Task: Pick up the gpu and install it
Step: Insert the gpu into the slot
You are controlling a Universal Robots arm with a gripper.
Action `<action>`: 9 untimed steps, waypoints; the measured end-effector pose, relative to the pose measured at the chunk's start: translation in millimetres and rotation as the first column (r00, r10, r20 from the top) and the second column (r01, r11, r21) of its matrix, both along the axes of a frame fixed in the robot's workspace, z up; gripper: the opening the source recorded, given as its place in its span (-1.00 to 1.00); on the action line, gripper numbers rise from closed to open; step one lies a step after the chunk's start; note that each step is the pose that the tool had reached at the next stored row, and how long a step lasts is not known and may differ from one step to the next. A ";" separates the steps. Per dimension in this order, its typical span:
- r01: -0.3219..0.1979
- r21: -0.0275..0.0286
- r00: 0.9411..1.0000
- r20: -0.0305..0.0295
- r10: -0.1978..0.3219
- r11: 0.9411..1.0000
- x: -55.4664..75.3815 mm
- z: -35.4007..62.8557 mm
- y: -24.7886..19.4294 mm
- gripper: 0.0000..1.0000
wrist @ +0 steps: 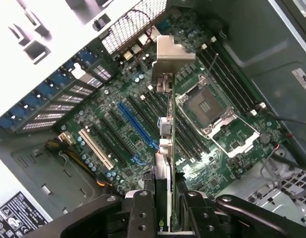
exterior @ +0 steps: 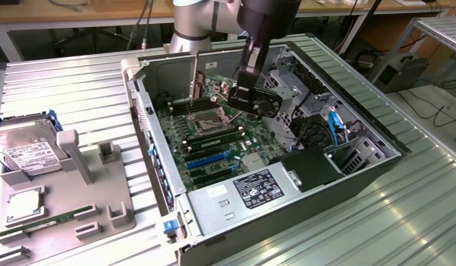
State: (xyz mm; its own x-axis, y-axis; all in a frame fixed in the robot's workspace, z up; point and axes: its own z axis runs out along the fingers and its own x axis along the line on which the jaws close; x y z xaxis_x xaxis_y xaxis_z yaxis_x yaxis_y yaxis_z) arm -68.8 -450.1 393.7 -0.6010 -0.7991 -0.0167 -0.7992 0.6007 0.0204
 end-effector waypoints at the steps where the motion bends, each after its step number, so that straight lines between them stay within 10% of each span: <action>1: -0.019 0.000 1.000 0.001 0.019 1.000 0.0 -0.4 0.0 -0.47; 9: -0.219 -0.001 0.976 0.008 0.219 0.976 0.0 -4.5 0.0 -0.47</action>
State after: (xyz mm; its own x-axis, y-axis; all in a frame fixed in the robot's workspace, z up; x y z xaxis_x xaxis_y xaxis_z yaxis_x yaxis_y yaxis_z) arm -68.8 -450.1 389.2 -0.4116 -0.9111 -0.0206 -0.9114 0.4114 0.0139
